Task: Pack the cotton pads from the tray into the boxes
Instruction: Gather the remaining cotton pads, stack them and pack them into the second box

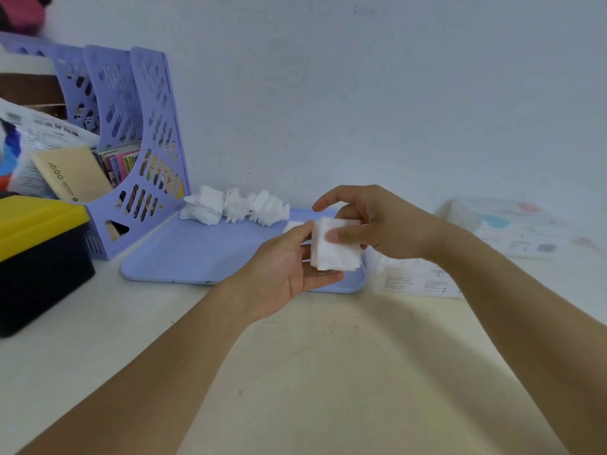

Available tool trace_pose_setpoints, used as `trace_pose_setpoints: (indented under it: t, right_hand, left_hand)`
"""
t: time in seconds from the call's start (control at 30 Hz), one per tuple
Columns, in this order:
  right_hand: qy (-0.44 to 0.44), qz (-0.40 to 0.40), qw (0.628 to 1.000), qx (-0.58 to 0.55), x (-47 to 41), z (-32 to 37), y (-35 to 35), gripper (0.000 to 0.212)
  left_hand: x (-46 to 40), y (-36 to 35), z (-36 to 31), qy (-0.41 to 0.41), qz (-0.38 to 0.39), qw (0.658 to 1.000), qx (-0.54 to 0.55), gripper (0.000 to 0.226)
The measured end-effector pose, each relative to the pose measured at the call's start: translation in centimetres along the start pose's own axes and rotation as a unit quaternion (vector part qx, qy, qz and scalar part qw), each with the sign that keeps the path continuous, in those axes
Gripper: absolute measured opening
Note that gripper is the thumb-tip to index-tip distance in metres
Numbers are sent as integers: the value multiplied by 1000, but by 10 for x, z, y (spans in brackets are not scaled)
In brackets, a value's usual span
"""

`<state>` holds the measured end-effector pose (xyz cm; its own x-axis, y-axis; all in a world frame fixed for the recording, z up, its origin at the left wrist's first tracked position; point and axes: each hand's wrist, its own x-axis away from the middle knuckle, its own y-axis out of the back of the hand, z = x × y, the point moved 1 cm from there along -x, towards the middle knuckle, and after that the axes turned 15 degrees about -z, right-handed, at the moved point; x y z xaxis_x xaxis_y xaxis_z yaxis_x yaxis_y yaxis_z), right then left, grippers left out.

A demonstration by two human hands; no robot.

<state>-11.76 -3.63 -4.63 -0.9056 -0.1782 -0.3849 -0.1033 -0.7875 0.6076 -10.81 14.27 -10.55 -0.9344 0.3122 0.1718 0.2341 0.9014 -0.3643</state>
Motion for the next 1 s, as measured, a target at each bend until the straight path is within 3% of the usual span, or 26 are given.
trace_pose_setpoints:
  t: [0.17,0.3,0.53,0.67,0.73,0.87,1.0]
  right_hand:
    - [26,-103,993,55,0,-3,-13,41]
    - [-80,-232,962,-117,7,10,-42,47]
    - [-150,-218,945,-192,19,22,-68,48]
    - [-54,-248,962,-96,8,26,-35,41]
    - [2,-205,979,-5,9,30,-23,43]
    - [-75,66,986,135,20,38,-14,62]
    - [-74,75,985,137,17,31,-13,65]
  left_hand:
    - [2,-2,1,-38,13,999,-9,32]
    - [-2,-5,2,-61,-43,996,53,36]
    - [5,-17,11,-99,-13,992,-80,37]
    - [8,-13,6,-142,-40,973,-177,27]
    - [10,-14,7,-158,-31,965,-208,30]
    - [11,-17,8,-197,2,954,-228,27]
    - [10,-17,10,-171,-21,961,-215,27]
